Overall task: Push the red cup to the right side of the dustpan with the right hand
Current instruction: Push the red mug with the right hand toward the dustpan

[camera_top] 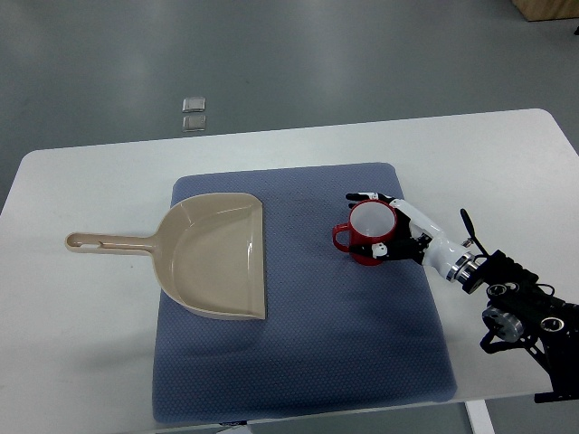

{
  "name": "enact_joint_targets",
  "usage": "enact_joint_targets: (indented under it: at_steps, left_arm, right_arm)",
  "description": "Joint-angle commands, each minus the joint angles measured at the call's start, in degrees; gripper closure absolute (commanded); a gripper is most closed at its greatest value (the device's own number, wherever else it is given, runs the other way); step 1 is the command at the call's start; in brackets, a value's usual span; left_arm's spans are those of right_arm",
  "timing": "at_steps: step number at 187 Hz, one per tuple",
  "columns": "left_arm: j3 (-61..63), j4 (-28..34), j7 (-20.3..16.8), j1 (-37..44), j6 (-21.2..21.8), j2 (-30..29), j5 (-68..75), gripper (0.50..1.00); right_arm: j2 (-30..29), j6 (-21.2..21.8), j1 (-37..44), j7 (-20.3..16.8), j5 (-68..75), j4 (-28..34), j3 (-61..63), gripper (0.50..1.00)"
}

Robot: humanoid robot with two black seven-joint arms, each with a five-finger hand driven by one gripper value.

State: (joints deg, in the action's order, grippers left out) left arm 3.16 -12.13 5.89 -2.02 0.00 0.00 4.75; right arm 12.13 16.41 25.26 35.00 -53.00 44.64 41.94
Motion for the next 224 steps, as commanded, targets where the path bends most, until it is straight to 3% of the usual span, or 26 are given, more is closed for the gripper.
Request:
enact_joint_targets:
  at_steps: [1, 85, 167, 224]
  left_arm:
    - [0.0, 0.0, -0.01, 0.0, 0.0, 0.0, 0.0, 0.5]
    - [0.0, -0.09, -0.01, 0.0, 0.0, 0.0, 0.0, 0.5]
    - [0.09, -0.09, -0.01, 0.0, 0.0, 0.0, 0.0, 0.5]
    - [0.0, 0.0, -0.01, 0.0, 0.0, 0.0, -0.09, 0.5]
  right_arm:
    - [-0.79, -0.76, 0.4, 0.0, 0.0, 0.0, -0.98, 0.57]
    - [-6.33, -3.4, 2.77, 0.0, 0.0, -0.08, -3.62, 0.57]
    - [-7.39, -3.4, 2.42, 0.0, 0.35, -2.1, -3.89, 0.57]
    - [-11.96, -4.28, 2.51, 0.0, 0.17, -2.02, -3.97, 0.57]
